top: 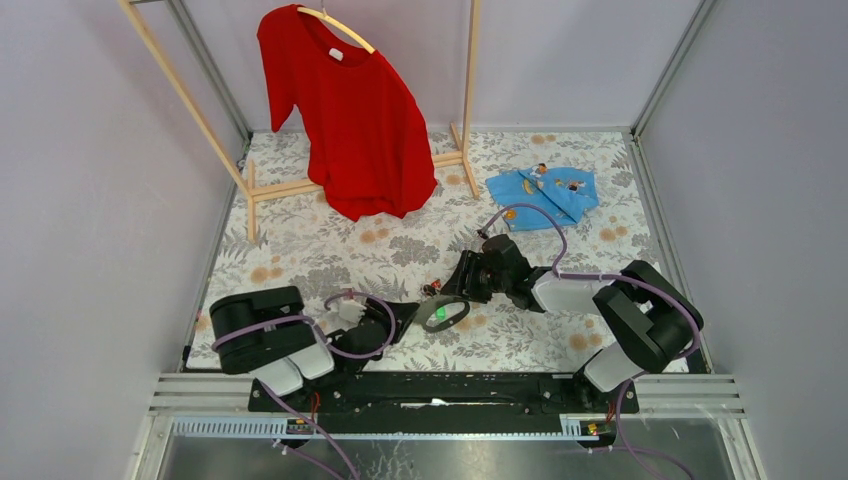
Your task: Remove the keys from the keyring
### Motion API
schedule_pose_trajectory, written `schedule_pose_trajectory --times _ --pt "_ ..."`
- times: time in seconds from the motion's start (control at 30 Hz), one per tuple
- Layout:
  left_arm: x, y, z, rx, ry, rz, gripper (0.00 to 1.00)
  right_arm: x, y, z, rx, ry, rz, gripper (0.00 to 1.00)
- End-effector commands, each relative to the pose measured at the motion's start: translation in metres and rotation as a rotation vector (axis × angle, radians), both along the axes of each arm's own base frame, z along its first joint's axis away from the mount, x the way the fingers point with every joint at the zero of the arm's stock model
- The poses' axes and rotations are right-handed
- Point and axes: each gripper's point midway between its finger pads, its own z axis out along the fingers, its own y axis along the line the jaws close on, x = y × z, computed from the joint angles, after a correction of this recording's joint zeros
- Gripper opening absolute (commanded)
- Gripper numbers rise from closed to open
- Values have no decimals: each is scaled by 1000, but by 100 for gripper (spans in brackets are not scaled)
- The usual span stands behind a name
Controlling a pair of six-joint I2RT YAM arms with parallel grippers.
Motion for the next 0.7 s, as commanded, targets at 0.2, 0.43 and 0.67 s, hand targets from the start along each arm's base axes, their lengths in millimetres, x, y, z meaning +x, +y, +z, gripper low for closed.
schedule_pose_trajectory --times 0.2,0.43,0.67 --pt "4 -32 41 -128 -121 -101 31 -17 -10 -16 -49 61 12 54" --pt "2 -36 40 -77 -133 -227 0 -11 -10 -4 -48 7 21 55" --pt "15 -17 34 120 -113 -474 0 3 -16 51 -78 -209 91 74"
